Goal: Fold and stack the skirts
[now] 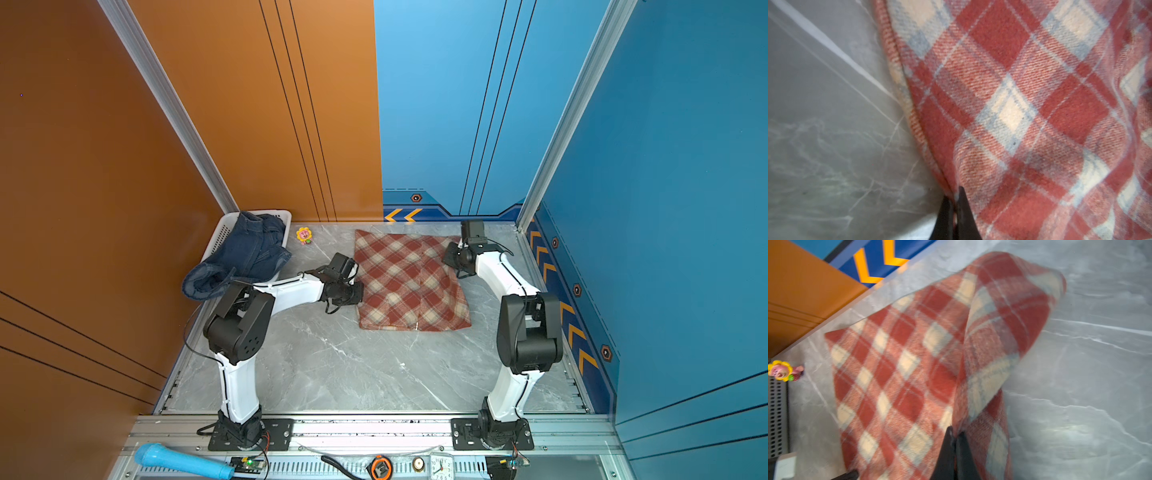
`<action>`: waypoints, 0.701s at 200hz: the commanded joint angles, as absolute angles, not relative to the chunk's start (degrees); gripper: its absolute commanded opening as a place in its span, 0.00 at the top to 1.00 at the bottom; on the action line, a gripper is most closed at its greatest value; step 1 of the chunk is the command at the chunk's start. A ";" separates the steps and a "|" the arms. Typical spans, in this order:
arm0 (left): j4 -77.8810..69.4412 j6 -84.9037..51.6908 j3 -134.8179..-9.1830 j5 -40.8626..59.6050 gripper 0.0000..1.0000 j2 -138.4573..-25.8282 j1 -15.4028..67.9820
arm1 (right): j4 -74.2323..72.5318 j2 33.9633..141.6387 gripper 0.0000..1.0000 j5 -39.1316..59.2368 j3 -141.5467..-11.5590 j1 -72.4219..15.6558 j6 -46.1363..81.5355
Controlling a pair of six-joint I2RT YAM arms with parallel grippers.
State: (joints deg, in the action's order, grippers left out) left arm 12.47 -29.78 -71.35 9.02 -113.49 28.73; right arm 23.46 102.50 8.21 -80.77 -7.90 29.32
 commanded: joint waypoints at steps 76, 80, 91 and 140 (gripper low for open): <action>11.33 -30.98 -63.12 10.12 1.00 -109.74 29.53 | 29.01 119.26 0.23 -4.17 -109.44 -28.71 42.57; 11.29 -31.05 -62.96 10.22 1.00 -109.62 29.66 | 28.99 117.51 0.22 -4.66 -108.04 -27.75 42.64; 11.24 -31.08 -62.74 10.31 1.00 -109.51 30.12 | 28.45 115.01 0.20 -5.64 -105.02 -25.62 42.69; 11.33 -30.45 -65.65 11.22 1.00 -111.77 35.14 | 23.85 101.17 0.19 -6.56 -87.35 -14.63 42.58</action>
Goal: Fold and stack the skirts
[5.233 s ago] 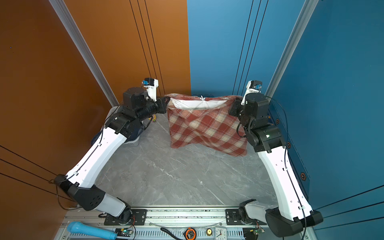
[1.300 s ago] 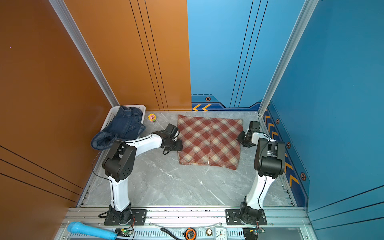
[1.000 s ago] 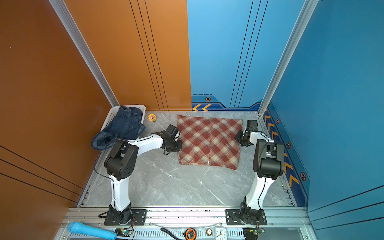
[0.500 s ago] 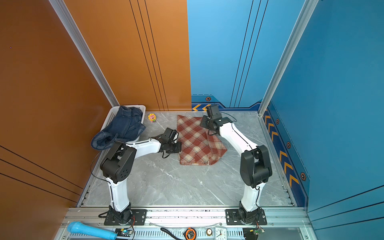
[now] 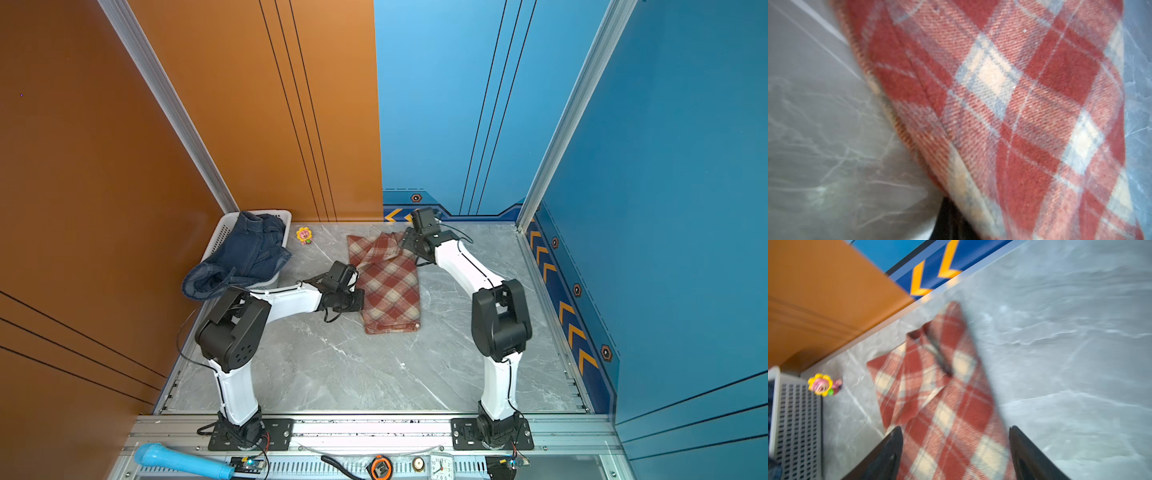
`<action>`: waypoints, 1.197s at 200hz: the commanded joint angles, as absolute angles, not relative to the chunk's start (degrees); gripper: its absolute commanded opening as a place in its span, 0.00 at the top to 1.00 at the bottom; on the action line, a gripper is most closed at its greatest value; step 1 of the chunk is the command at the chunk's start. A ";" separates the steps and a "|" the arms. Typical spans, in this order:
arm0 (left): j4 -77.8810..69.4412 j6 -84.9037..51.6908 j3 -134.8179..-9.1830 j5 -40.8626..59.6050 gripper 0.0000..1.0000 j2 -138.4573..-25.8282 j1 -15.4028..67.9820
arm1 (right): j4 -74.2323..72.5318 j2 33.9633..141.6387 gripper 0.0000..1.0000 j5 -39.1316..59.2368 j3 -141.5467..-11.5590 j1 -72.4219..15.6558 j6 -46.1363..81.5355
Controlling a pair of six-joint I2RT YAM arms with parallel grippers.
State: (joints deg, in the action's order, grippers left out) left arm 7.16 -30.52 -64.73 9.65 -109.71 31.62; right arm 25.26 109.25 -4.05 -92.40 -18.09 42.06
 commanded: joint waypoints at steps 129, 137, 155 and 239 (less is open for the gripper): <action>15.11 -23.09 -60.66 19.96 0.39 -98.75 36.23 | 28.39 94.12 0.19 2.62 -74.09 -14.69 33.21; 14.61 -24.95 -59.44 18.88 0.40 -96.57 34.12 | 28.10 95.65 0.19 3.03 -74.75 -15.89 33.39; 13.47 -28.88 -56.40 16.54 0.45 -93.51 30.32 | 27.65 99.67 0.19 3.58 -77.10 -18.34 33.75; 11.80 -33.69 -56.74 15.37 0.43 -90.74 27.04 | 15.17 125.03 0.20 11.08 -94.22 -20.70 39.89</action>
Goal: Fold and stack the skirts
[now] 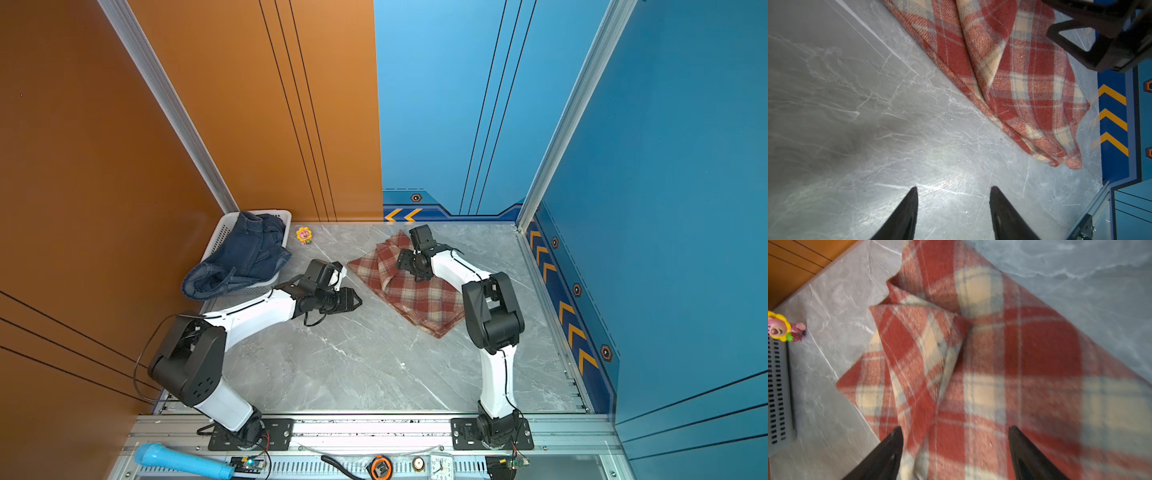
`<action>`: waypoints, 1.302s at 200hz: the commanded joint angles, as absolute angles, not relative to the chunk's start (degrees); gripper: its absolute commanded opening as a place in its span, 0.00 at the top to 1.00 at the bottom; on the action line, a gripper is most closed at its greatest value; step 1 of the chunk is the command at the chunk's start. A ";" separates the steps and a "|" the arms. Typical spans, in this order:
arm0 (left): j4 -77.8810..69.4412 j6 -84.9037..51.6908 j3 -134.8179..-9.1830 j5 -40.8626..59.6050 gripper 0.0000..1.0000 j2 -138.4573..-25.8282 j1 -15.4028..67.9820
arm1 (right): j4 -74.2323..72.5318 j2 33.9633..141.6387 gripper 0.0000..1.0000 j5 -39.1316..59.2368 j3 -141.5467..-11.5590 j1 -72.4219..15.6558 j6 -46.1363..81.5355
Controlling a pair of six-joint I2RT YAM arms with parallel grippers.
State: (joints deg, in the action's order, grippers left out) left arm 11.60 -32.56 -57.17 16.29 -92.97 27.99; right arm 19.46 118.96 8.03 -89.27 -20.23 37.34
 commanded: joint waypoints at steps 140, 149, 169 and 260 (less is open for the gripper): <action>8.61 -36.96 -52.06 10.40 0.43 -84.49 21.53 | -5.98 121.01 0.18 23.26 -91.39 -24.80 40.58; 8.64 -36.46 -52.72 9.74 0.43 -85.16 21.60 | -4.46 117.82 0.19 20.80 -88.09 -23.76 40.57; 9.67 -34.26 -56.28 7.84 0.42 -87.55 22.03 | 4.48 110.81 0.19 12.55 -82.09 -22.01 38.43; 20.63 -15.87 -91.89 1.61 0.35 -116.57 27.58 | 19.70 89.27 0.18 -0.34 -58.10 -16.54 36.15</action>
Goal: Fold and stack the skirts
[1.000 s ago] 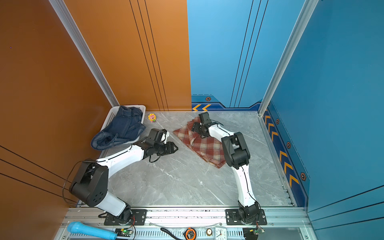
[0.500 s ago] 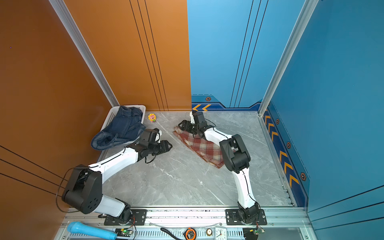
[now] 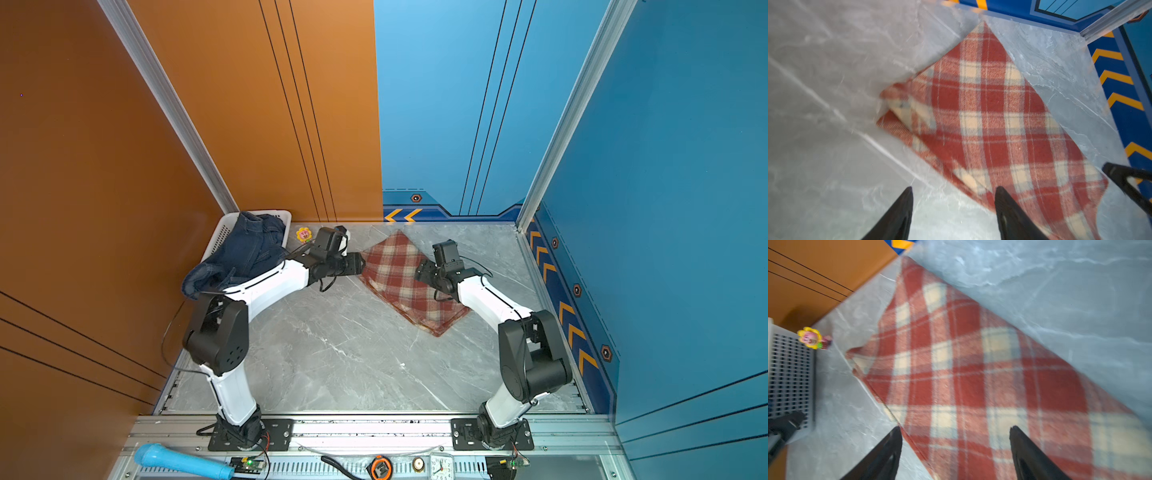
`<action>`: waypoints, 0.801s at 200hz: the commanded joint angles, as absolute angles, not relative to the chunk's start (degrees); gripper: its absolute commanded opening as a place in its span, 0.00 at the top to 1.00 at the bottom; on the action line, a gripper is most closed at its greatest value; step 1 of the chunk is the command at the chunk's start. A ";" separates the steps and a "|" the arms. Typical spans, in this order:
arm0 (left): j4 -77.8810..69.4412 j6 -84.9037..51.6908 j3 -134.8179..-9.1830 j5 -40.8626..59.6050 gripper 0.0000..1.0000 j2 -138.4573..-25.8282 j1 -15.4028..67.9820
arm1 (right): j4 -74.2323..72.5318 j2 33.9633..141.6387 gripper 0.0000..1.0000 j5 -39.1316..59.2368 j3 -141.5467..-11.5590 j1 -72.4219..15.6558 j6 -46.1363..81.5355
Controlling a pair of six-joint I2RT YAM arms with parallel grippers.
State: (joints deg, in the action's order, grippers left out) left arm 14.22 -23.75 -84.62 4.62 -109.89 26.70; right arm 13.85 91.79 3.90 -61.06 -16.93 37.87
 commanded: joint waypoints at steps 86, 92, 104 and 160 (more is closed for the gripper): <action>24.98 -9.29 -104.95 -0.03 0.35 -132.09 28.26 | 20.84 93.49 0.18 0.01 -56.65 -16.46 36.28; 25.38 -9.32 -104.78 -0.07 0.35 -132.16 28.25 | 20.79 94.53 0.17 0.53 -57.21 -16.28 35.70; 26.36 -9.77 -103.99 -0.98 0.36 -131.94 28.33 | 20.60 97.28 0.16 1.45 -58.70 -15.79 34.17; 28.56 -15.35 -94.04 -1.57 0.37 -126.08 28.63 | 20.90 110.39 0.16 7.59 -72.14 -13.01 25.12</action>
